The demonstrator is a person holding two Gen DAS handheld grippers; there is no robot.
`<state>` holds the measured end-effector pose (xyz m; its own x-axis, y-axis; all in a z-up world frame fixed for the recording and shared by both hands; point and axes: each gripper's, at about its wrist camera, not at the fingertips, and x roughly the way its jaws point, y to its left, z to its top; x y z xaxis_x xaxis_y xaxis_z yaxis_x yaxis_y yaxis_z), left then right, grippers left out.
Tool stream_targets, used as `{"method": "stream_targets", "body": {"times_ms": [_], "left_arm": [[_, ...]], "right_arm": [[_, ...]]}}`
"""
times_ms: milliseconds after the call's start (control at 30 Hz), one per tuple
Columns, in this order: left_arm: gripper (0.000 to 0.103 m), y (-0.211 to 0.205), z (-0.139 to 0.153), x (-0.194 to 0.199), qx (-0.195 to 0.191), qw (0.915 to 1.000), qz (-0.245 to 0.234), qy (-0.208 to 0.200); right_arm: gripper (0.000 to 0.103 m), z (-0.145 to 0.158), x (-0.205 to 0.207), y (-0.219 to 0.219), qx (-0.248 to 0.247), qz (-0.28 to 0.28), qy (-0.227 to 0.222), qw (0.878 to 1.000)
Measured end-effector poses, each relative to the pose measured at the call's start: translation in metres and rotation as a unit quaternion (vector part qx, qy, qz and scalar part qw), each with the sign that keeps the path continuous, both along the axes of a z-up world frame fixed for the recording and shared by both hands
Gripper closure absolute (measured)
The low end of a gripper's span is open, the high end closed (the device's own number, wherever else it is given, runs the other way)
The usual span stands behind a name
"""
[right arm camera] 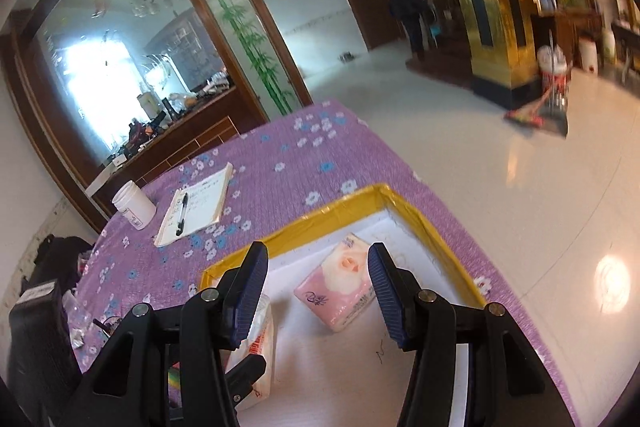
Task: Organize soft objects
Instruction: 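Move both grippers back to the pile of items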
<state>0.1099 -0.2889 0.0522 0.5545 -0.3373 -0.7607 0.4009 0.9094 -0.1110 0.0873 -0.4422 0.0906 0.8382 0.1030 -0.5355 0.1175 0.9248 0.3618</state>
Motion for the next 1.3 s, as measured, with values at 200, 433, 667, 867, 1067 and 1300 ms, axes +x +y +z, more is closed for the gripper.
{"method": "stream_targets", "body": {"times_ms": [200,433,667,867,1067,1300], "left_arm": [[0.033,0.007,0.009,-0.009,0.004,0.9995,0.010,-0.030],[0.032,0.016,0.018,-0.010,0.003,0.9988,0.021,-0.044],[0.032,0.043,0.045,-0.027,-0.013,0.9977,0.047,-0.047],[0.024,0.097,0.061,-0.084,-0.006,0.9971,0.055,-0.052],[0.023,0.174,0.054,-0.141,-0.009,0.9953,0.071,-0.066],[0.022,0.293,0.023,-0.174,0.010,0.9864,0.162,-0.026]], "right_arm": [[0.028,0.026,-0.029,0.023,-0.059,-0.009,-0.081,0.995],[0.000,0.038,-0.052,0.025,-0.070,-0.004,-0.188,0.980],[0.007,0.039,-0.047,0.022,-0.079,-0.014,-0.129,0.988],[0.007,0.050,-0.096,0.048,-0.054,0.068,-0.138,0.987],[0.007,0.023,-0.137,0.117,-0.037,0.231,-0.096,0.968],[0.008,-0.027,-0.154,0.179,-0.061,0.325,-0.032,0.943]]}}
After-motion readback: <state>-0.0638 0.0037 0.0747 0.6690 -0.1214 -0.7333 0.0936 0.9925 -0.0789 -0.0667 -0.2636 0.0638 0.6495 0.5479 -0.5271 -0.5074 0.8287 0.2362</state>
